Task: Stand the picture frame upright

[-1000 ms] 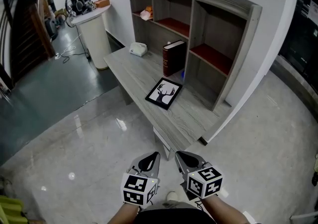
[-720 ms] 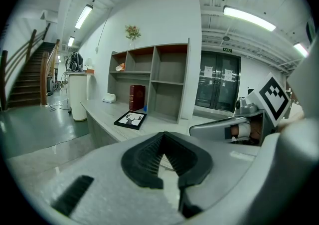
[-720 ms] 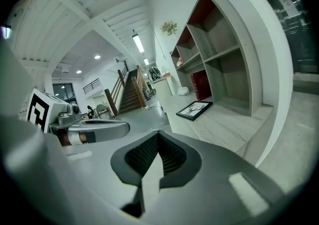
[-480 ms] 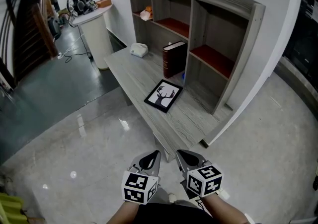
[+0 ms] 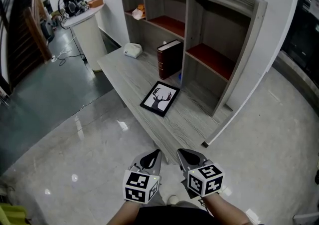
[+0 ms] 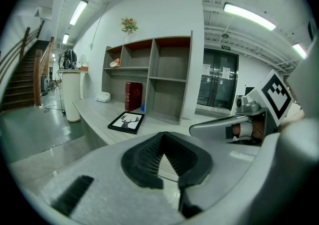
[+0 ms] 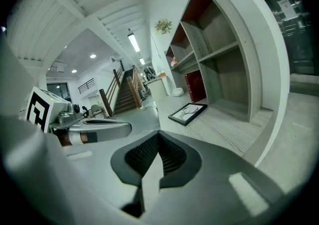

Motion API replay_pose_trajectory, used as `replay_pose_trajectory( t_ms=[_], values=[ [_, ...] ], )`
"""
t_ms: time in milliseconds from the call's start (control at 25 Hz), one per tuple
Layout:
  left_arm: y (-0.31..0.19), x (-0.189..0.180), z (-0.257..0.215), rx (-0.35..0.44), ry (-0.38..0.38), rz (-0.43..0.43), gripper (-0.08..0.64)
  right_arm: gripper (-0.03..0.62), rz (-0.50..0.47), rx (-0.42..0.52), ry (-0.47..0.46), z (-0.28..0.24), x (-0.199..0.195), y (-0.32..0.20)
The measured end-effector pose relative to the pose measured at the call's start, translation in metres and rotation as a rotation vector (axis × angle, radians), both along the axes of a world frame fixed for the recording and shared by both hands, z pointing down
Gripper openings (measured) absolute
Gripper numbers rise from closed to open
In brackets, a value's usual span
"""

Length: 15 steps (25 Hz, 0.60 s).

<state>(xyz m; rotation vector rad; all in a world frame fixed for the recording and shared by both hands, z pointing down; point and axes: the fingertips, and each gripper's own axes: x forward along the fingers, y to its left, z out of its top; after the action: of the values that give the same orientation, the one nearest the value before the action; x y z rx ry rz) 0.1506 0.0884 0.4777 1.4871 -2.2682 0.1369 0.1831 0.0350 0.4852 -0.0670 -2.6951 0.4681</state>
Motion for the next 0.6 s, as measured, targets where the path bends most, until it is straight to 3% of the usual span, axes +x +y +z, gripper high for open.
replay_pose_trajectory(
  t_ms=[600],
  values=[
    [-0.017,-0.081,0.006,-0.026,0.021,0.066,-0.005,0.0,0.072,-0.005,0.039,0.008,-0.076,-0.018]
  ],
)
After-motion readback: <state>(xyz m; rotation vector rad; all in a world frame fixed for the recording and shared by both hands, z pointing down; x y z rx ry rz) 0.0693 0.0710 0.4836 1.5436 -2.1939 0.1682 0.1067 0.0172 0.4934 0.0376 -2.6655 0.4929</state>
